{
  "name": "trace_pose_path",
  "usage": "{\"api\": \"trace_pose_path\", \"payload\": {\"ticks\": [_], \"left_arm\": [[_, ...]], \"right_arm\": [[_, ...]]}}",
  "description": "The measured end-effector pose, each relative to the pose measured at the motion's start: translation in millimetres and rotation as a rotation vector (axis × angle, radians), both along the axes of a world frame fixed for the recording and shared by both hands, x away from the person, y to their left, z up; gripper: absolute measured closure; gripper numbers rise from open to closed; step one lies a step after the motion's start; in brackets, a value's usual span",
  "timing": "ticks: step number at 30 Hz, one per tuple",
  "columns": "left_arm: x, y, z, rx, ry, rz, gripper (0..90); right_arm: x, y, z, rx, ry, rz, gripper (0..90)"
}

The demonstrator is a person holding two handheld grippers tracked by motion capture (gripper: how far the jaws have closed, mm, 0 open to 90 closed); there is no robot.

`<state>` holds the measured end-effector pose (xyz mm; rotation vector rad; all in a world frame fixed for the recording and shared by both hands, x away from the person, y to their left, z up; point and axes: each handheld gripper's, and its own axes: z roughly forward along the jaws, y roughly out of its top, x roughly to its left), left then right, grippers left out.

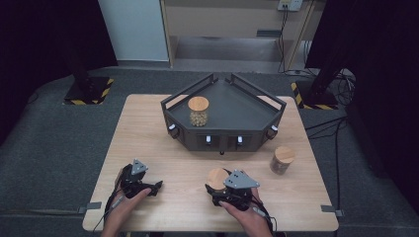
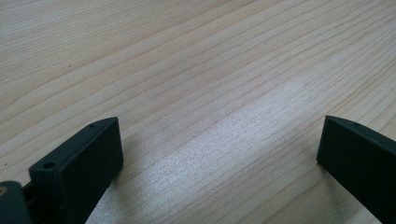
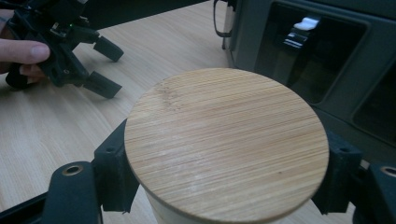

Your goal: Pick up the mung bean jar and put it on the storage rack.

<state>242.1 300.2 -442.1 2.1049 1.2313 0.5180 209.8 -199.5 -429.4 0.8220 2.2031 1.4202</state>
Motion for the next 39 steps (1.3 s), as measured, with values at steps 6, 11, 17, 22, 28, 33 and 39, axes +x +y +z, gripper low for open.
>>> {"api": "trace_pose_path", "payload": {"ticks": [6, 11, 17, 22, 28, 33, 39], "left_arm": [[-0.1, -0.1, 0.0, 0.000, 0.000, 0.001, 0.0], [-0.3, -0.3, -0.1, 0.000, 0.000, 0.002, 0.0], [-0.8, -0.9, -0.1, 0.000, -0.001, 0.005, 0.0], [-0.9, -0.9, -0.1, 0.000, -0.001, 0.005, 0.0], [-0.8, -0.9, -0.1, 0.000, -0.001, 0.006, 0.0], [-0.9, -1.0, 0.0, 0.000, -0.001, 0.006, 0.0], [-0.9, -1.0, 0.0, 0.000, -0.001, 0.006, 0.0]], "right_arm": [[6.1, -8.7, 7.2, 0.014, 0.003, -0.022, 25.3], [10.7, -13.6, 11.7, 0.023, 0.005, -0.036, 25.4], [17.3, -15.8, 16.0, 0.023, 0.006, -0.047, 25.3], [22.9, -16.3, 20.6, 0.019, 0.005, -0.056, 25.3], [30.2, -15.4, 27.3, 0.008, -0.003, -0.056, 25.3], [36.9, -13.6, 31.4, 0.005, -0.001, -0.057, 25.3], [41.7, -12.2, 34.9, 0.013, 0.003, -0.059, 25.3]]}}
